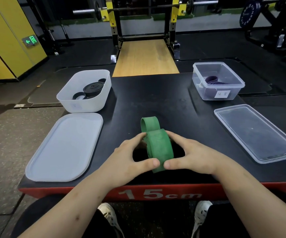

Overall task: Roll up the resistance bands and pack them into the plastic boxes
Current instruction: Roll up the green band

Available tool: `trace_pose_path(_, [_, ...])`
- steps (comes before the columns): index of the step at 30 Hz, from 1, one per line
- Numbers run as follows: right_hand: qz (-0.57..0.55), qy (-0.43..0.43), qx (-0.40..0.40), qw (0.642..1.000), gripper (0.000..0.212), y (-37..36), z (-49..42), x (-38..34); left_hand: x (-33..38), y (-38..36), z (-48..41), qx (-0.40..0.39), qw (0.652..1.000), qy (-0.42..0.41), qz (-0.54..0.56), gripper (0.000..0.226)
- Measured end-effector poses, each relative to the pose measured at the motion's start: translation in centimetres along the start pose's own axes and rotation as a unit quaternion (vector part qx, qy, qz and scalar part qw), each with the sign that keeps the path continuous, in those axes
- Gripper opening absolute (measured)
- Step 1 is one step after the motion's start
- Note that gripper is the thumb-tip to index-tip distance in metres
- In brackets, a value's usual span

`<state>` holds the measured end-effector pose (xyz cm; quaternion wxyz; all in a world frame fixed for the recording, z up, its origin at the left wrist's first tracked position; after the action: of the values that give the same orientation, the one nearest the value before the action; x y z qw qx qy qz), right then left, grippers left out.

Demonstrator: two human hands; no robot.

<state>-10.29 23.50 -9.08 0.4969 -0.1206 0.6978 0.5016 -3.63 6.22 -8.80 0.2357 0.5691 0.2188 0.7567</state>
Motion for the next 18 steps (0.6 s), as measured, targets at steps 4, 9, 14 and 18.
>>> trace_pose_path(4, [-0.005, -0.008, 0.015, 1.000, 0.098, 0.2, -0.4, 0.2, 0.3, 0.2, 0.5, 0.002, 1.000, 0.008, -0.022, 0.118])
trace_pose_path(9, [0.003, -0.023, 0.024, 0.999, 0.103, 0.0, 0.0, 0.0, 0.9, 0.4, 0.8, 0.021, 0.998, 0.007, -0.058, 0.116])
trace_pose_path(14, [-0.017, -0.020, 0.040, 0.999, 0.105, -0.5, 0.5, 0.4, 0.2, 0.2, 1.1, 0.009, 0.999, 0.015, -0.042, 0.115])
trace_pose_path(18, [-0.043, -0.014, 0.020, 0.999, 0.072, -1.3, 0.7, 0.0, -0.5, 0.1, 1.3, 0.020, 0.998, 0.026, -0.046, 0.116])
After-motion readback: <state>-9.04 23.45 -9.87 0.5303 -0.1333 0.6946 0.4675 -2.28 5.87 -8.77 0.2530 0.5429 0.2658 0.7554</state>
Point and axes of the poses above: each hand's wrist, its own z-axis away from the middle knuckle, its own y-axis out of the back of the hand, x = y × z, the point moved 8 cm from there along -z, towards the middle knuckle, and after that the axes turned 13 degrees about y, right-handed, at the moved point
